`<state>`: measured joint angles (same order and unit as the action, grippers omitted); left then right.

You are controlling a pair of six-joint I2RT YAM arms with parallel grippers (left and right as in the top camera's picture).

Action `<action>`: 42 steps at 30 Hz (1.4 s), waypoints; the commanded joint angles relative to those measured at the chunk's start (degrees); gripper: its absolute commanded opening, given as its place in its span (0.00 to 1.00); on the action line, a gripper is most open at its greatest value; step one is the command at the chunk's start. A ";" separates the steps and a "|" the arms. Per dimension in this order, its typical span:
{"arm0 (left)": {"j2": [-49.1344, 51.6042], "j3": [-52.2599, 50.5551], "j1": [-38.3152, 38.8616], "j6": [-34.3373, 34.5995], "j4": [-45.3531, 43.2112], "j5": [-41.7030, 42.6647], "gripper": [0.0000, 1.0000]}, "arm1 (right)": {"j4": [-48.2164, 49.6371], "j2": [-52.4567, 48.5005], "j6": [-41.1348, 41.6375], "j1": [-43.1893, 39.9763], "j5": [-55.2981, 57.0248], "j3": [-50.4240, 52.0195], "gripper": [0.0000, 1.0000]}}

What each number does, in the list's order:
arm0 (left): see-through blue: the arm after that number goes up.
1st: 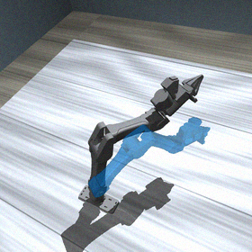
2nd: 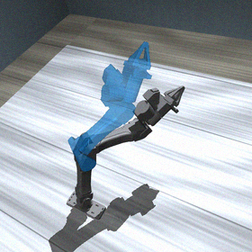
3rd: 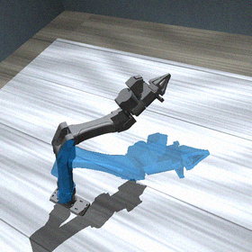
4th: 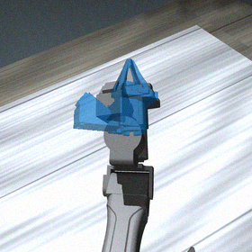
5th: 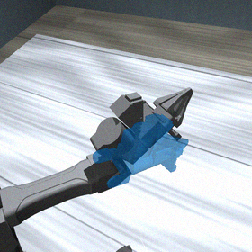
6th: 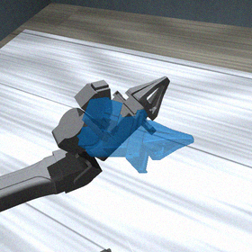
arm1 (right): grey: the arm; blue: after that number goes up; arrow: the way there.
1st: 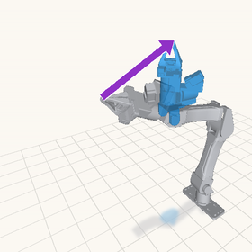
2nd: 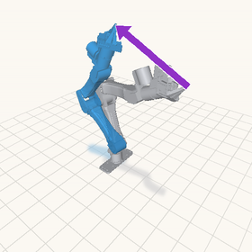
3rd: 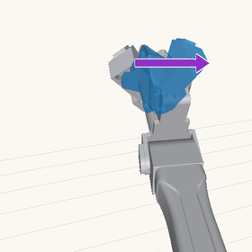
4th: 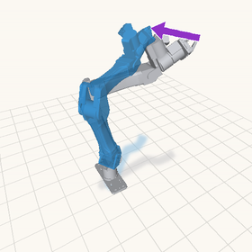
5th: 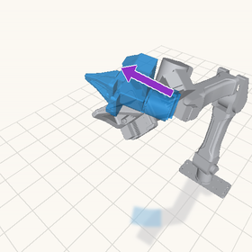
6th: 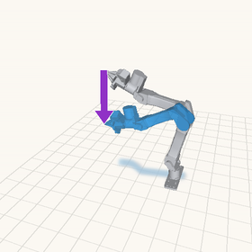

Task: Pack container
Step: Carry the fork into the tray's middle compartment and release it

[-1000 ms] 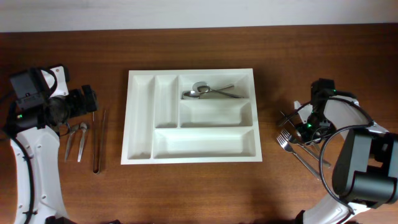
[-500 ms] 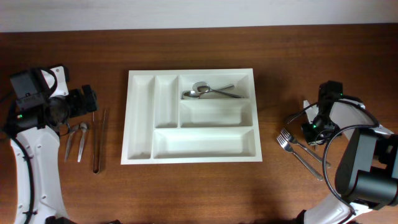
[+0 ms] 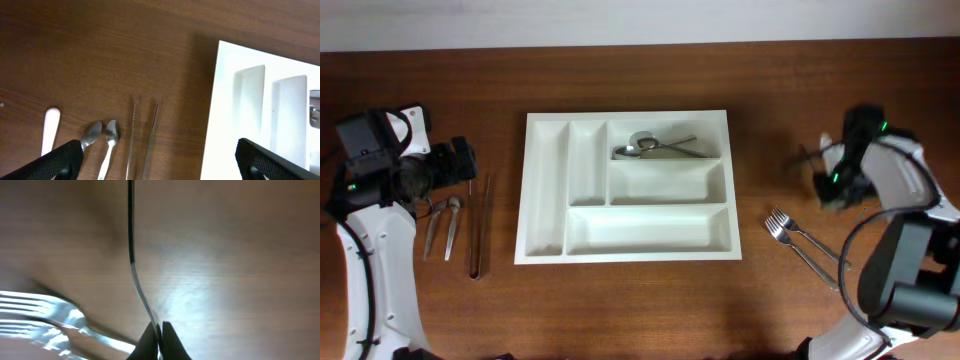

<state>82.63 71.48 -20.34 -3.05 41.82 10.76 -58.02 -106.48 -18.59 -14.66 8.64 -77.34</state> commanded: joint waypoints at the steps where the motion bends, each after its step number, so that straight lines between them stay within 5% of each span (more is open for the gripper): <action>1: 0.15 0.98 -0.35 -0.94 -0.09 0.83 0.99 | -4.15 4.66 1.77 5.09 -7.30 -14.62 0.04; 7: 0.15 0.98 -0.35 -0.94 -0.09 0.83 0.99 | -4.52 4.50 0.02 19.85 -10.64 -23.65 0.04; 17: 0.15 0.98 -0.35 -0.94 -0.09 0.83 0.99 | -7.93 -6.80 -22.51 37.97 -11.04 -23.15 0.04; 35: 0.15 0.98 -0.35 -0.94 -0.09 0.83 0.99 | -10.29 -17.55 -26.01 40.11 -13.81 -23.10 0.04; 42: 0.15 0.98 -0.35 -0.94 -0.09 0.83 0.99 | -12.04 -17.42 -23.93 37.99 -3.08 -23.12 0.37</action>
<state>82.63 71.48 -20.34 -3.05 41.82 10.76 -69.95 -123.81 -43.97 24.82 -0.43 -100.68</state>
